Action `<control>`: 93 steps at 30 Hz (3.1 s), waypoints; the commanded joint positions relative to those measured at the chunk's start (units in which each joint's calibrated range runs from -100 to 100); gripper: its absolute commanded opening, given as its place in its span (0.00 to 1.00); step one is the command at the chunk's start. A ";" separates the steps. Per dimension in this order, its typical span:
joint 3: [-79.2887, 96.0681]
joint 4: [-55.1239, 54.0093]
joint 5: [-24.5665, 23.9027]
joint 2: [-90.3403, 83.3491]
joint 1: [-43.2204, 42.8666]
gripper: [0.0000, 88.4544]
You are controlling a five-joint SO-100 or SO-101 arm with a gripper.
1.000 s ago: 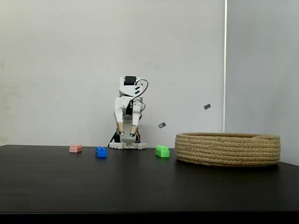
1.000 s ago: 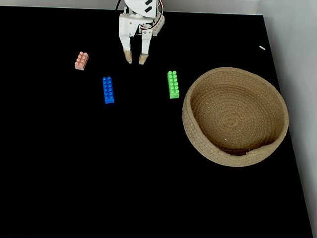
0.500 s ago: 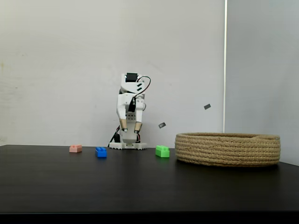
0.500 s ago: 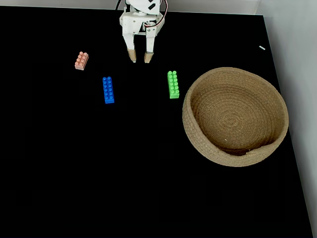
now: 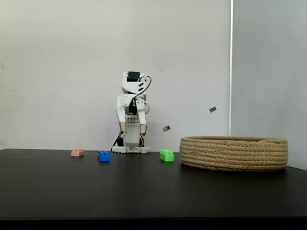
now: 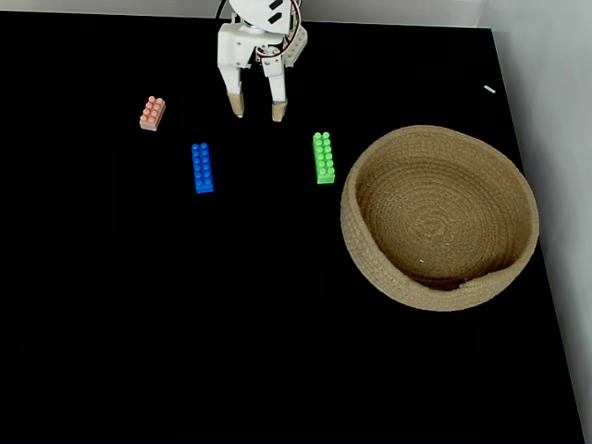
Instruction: Place the lego blocks in the tray
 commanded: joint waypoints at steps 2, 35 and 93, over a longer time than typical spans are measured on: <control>-7.71 -1.86 1.17 5.64 7.91 0.26; -28.87 -8.19 19.19 44.94 14.58 0.30; -30.79 -22.27 17.19 66.35 13.59 0.00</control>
